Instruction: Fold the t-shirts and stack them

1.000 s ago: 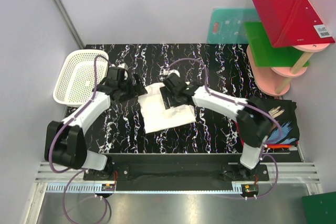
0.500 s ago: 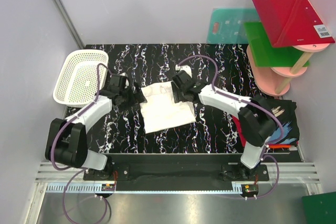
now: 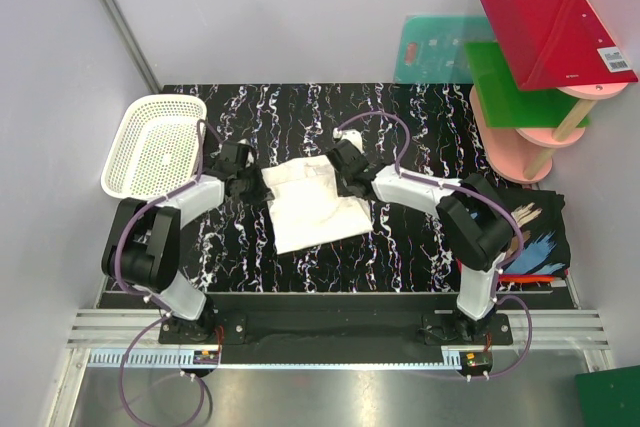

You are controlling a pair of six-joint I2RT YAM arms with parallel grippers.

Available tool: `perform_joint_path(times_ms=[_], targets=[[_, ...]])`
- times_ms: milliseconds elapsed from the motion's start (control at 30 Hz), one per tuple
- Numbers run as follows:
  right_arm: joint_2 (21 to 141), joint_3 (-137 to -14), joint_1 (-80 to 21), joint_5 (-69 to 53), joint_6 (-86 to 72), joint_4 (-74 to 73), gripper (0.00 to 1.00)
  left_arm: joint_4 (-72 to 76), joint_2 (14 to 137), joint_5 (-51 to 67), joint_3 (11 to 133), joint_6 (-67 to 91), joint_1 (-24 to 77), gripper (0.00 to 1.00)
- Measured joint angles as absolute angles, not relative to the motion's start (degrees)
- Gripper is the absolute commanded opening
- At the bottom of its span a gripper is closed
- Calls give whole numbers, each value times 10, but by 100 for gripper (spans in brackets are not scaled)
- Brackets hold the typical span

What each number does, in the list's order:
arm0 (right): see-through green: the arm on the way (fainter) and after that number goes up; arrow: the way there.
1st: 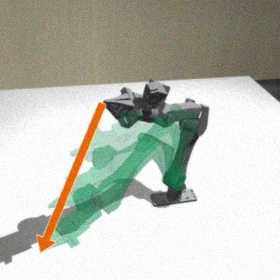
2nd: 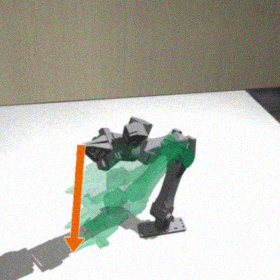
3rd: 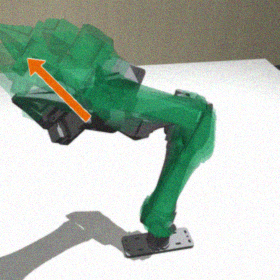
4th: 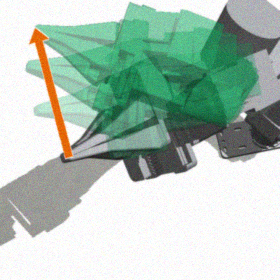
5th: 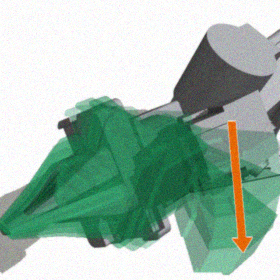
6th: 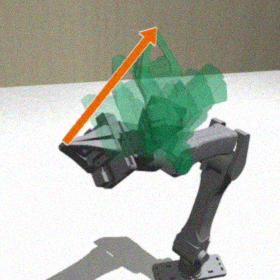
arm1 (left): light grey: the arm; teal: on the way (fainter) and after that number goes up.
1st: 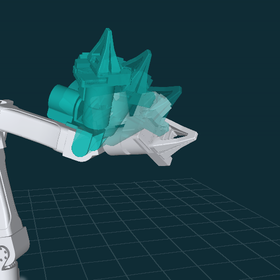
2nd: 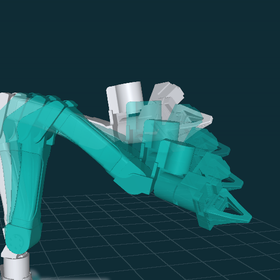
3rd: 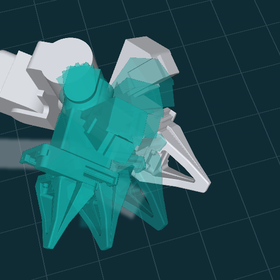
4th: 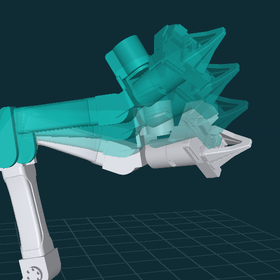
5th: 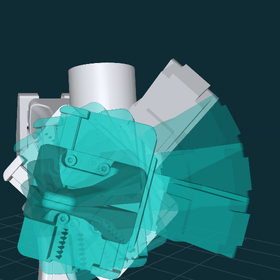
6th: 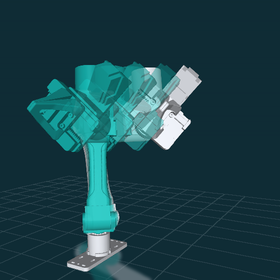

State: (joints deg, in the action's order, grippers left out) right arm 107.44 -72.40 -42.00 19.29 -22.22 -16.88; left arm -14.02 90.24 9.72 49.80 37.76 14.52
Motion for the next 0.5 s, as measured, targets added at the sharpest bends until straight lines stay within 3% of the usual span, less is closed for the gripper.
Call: perform_joint_path(times_ms=[200, 500], targets=[[1050, -673, -420, 198, -225, -140, 0, -130, 903, 99, 499, 380, 157, 0], [913, -573, -420, 250, -241, -81, 0, -128, 865, 98, 522, 385, 166, 0]])
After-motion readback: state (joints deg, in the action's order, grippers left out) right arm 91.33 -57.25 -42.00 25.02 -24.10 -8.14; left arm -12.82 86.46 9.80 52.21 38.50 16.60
